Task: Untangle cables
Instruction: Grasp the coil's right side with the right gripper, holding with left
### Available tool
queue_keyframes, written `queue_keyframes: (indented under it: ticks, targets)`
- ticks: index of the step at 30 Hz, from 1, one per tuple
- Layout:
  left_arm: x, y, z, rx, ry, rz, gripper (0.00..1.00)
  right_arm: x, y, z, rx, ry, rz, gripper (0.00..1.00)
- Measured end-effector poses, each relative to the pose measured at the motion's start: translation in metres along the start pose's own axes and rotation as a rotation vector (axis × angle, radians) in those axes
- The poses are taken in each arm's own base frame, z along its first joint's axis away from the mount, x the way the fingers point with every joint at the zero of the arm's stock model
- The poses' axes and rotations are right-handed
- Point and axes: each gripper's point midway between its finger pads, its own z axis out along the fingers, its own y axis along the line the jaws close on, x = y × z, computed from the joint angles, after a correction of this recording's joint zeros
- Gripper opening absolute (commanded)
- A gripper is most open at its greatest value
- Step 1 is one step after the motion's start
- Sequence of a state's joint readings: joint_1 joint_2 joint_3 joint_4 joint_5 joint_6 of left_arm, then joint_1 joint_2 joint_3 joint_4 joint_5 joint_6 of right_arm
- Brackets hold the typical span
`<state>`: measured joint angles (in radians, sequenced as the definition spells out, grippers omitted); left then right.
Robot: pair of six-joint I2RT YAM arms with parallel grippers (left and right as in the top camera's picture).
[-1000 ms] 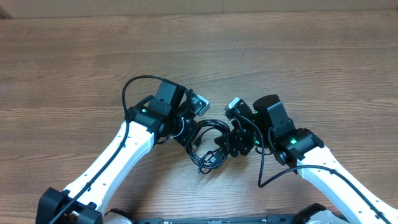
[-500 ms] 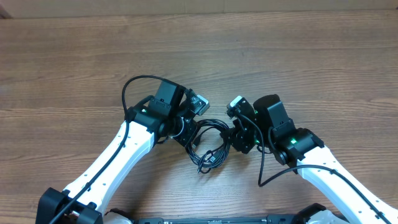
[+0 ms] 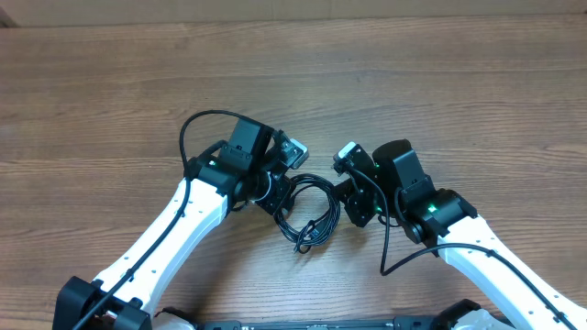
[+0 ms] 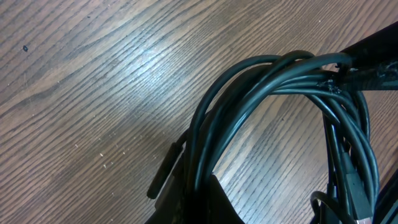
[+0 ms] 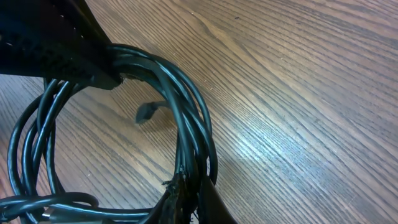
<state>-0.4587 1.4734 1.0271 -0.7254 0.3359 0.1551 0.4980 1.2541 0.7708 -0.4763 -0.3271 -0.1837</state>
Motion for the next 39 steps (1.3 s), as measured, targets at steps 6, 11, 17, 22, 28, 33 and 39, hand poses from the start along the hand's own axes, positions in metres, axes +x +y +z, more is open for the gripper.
queue_keyframes:
  ticks: [6,11,17,22,28,33,39]
  targets:
    - [-0.002,0.000,0.000,-0.001,-0.008,0.003,0.04,0.001,0.000,0.000,0.002,0.005,0.002,0.04]
    - [-0.004,0.001,0.000,-0.002,-0.017,-0.016,0.04,0.005,-0.001,0.000,0.004,0.020,0.014,0.47]
    - [-0.006,0.001,0.000,-0.004,-0.024,-0.029,0.04,0.008,-0.002,0.000,0.010,0.033,0.008,0.55]
    - [-0.006,0.003,0.000,-0.014,-0.024,-0.042,0.04,0.009,-0.001,0.000,0.009,0.037,0.009,0.42]
    - [-0.011,0.004,0.000,-0.017,-0.042,-0.039,0.04,0.010,-0.001,0.000,0.009,0.042,0.014,0.40]
    - [-0.016,0.004,-0.001,-0.015,-0.064,-0.046,0.04,0.010,-0.001,0.000,0.009,0.042,0.014,0.40]
    - [-0.018,0.004,-0.001,-0.015,-0.072,-0.050,0.04,0.009,-0.001,0.000,0.009,0.036,0.010,0.28]
